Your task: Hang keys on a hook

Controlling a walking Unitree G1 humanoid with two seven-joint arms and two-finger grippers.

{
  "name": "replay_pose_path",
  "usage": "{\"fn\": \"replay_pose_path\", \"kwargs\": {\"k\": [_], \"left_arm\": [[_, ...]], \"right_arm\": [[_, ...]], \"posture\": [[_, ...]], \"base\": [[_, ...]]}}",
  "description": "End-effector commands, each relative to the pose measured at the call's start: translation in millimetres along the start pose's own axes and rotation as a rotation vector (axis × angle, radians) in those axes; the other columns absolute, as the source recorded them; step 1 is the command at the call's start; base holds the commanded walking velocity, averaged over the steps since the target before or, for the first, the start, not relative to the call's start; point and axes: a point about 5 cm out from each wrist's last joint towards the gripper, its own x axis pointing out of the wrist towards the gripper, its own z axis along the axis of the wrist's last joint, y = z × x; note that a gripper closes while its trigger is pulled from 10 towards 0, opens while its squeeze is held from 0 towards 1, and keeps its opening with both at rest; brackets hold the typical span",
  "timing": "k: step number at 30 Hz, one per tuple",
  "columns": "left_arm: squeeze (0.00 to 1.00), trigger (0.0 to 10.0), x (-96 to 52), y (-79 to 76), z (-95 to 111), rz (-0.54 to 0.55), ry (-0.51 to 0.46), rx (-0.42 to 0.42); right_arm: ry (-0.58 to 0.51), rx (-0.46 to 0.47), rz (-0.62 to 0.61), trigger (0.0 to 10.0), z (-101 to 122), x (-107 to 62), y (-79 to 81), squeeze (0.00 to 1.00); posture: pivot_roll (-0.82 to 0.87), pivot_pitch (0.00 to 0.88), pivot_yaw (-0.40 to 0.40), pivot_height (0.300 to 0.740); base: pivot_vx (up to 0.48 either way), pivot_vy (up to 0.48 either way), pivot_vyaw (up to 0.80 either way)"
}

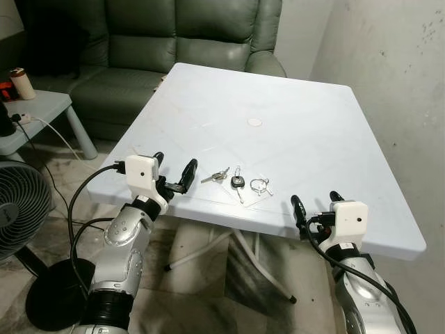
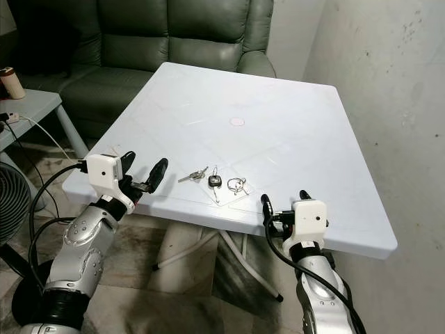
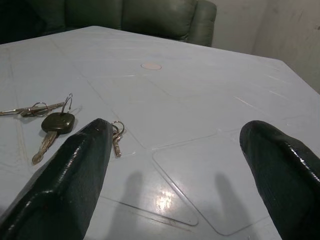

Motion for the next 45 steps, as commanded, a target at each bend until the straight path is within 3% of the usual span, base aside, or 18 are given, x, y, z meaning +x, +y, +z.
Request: {"fn": "replay_pose_path", "kwargs": {"k": [1,45], "left_arm": [[0.0,10.0,0.9,-1.1,4.1,-0.003,-0.017,0.012],[0.0,10.0,2.8,0.3,7.9,-0.01,-0.023,0.024]], "right_arm": [[-0.012,-0.01,-0.012,10.0,4.7,0.6,-2.1,0.0],[-0.039,0.017,-0.005,10.0,7.4,0.4,4.4,0.0]], "posture": [[0.0,0.026,-0.044,0.74],[0.01,0.028,-0.03,0.74]], "base": [[0.0,0.0,0.0],[0.0,0.0,0.0]]}}
